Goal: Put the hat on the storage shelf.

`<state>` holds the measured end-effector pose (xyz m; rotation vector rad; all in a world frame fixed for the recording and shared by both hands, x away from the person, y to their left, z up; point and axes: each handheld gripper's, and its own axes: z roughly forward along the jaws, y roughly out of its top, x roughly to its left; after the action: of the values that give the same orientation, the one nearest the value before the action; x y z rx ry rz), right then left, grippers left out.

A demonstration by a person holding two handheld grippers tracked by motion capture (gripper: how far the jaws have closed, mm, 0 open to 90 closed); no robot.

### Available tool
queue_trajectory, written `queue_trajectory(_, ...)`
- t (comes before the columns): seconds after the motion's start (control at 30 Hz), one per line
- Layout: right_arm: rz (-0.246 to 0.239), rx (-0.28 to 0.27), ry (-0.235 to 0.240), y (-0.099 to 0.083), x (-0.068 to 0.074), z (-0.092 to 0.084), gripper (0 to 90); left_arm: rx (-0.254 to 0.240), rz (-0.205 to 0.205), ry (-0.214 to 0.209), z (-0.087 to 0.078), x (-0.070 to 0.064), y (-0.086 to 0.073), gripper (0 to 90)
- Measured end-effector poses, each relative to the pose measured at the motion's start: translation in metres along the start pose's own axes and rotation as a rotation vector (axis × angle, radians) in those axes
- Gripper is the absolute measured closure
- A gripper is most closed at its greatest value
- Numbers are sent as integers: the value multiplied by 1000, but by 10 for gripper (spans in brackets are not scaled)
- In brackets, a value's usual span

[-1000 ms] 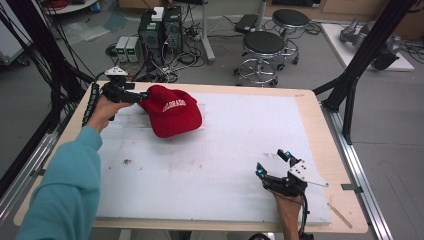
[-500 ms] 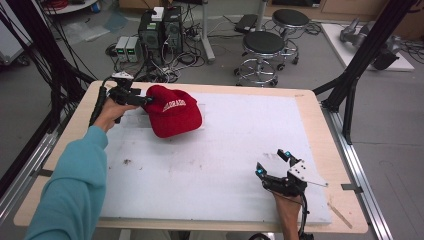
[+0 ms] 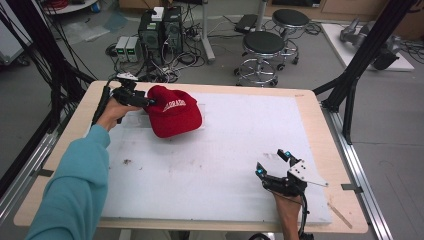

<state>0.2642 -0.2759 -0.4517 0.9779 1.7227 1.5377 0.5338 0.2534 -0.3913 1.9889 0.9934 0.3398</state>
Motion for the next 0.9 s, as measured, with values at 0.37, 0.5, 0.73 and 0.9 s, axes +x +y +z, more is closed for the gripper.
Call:
queue_trajectory(0.37,1,-1,2,0,0,0,97,20,-8,-14,5,0,1,274)
queue_trajectory(0.5,0,-2,1,0,0,0,97,21,-16,-36,5,0,1,390)
queue_trajectory(0.73,2,-2,2,0,0,0,97,27,-39,-61,6,-2,2,595)
queue_trajectory(0.9,0,-4,1,0,0,0,97,30,-55,-70,4,-5,3,663)
